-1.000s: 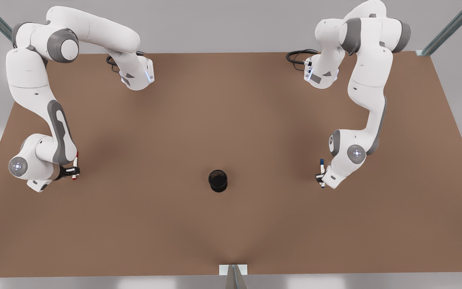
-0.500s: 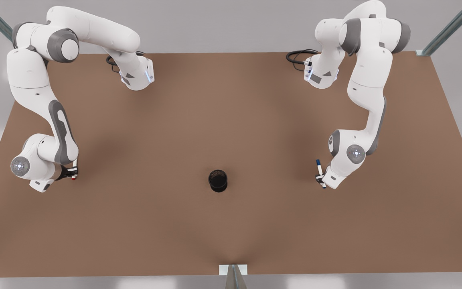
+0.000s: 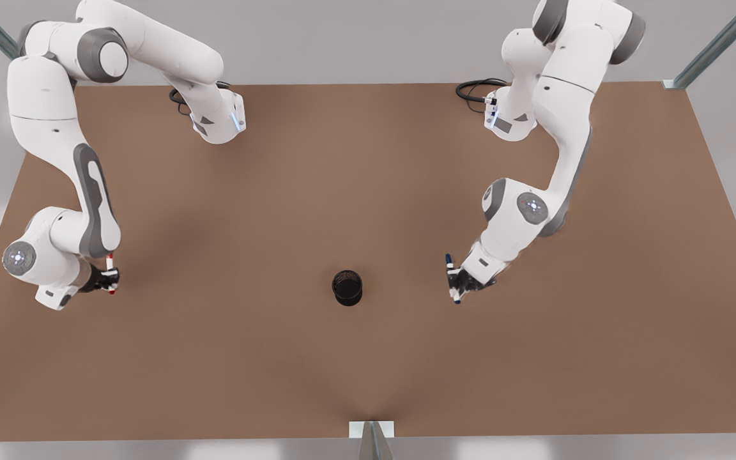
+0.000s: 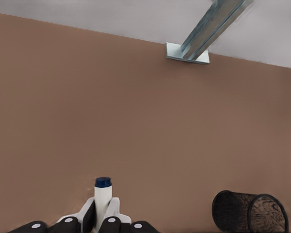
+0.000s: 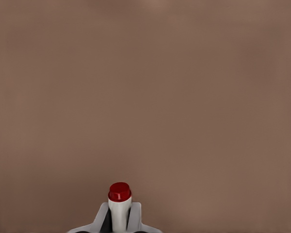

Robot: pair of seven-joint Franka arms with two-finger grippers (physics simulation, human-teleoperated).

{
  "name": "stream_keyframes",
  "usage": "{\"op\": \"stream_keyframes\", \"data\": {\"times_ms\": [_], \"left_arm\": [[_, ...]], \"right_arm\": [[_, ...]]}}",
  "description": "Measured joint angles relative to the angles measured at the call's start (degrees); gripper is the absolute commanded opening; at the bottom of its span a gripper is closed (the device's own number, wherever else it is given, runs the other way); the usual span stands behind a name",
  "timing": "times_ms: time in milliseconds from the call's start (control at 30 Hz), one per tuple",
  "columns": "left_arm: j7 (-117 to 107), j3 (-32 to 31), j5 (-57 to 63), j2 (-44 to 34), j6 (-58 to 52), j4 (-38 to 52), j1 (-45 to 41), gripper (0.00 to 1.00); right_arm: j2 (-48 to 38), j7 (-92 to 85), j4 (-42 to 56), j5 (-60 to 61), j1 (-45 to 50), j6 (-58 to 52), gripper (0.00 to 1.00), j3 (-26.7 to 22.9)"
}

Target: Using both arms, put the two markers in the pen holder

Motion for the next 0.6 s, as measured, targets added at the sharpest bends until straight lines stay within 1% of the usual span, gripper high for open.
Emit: {"op": "stream_keyframes", "data": {"times_ms": [67, 133, 233, 333, 467, 600], "left_arm": [[-0.78, -0.43, -0.82, 3.32, 1.75, 6.73, -5.23, 0.21], [-0.96, -1.63, -1.28, 6.77, 5.16, 11.85, -7.93, 0.21], [-0.39, -2.17, -1.5, 13.45, 12.6, 18.45, -11.11, 0.21], [0.41, -2.31, -1.77, 18.33, 21.9, 19.2, -15.54, 0.21], [1.6, -2.17, -1.21, 21.77, 32.62, 17.86, -17.5, 0.21], [2.8, -1.28, 2.4, 22.38, 39.55, 16.39, -17.34, 0.21]], "right_arm": [[-1.73, 0.41, 2.36, 0.44, 0.15, -1.74, 0.22, 2.0], [-2.9, 0.99, 5.78, 0.67, 0.3, -4.36, 0.22, 4.34], [-4.86, 2.01, 7.52, 0.86, 0.08, -6.94, 0.22, 7.16], [-6.9, 3.48, 10.25, 0.95, 0.04, -8.54, 0.22, 11.58], [-8.17, 6.15, 11.25, 0.99, 0.12, -9.7, 0.22, 16.69], [-6.73, 9.8, 11.24, 0.98, 4.17, -9.05, 0.22, 18.56]]}}
